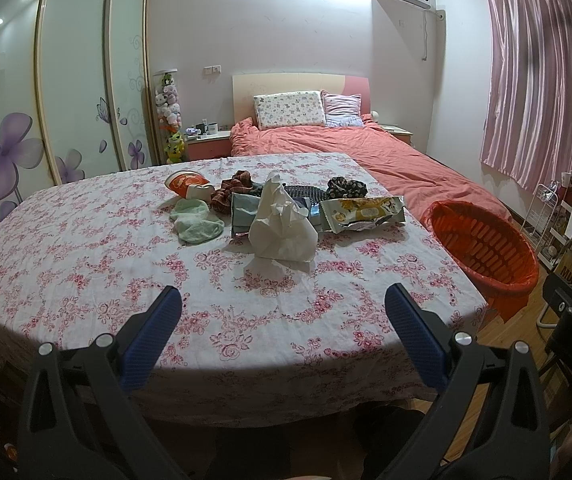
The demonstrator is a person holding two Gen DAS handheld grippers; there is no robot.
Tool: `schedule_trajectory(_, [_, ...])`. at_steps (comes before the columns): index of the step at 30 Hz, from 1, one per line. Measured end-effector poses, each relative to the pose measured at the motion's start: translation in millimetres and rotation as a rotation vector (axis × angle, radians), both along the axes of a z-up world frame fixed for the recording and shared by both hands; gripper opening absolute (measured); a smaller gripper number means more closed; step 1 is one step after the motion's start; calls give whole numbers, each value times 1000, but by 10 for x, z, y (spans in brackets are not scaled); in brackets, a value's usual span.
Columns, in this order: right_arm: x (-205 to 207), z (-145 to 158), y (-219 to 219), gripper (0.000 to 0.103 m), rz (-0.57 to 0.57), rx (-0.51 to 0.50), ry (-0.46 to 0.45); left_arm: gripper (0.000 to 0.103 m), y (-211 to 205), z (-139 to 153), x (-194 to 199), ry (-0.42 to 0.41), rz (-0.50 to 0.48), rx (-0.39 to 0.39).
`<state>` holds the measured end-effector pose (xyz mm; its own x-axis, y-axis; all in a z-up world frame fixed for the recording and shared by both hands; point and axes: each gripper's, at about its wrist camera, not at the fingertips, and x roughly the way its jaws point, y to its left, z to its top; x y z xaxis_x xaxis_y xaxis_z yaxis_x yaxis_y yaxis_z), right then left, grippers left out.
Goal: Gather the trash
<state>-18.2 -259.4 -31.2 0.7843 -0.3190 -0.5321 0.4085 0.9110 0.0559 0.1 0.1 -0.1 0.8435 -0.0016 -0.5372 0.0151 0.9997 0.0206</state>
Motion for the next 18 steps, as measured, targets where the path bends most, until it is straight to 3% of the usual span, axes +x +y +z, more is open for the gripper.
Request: schedule_trajectory(18, [5, -6, 8, 101, 0, -1, 1, 99, 0, 0, 0, 1, 0, 0])
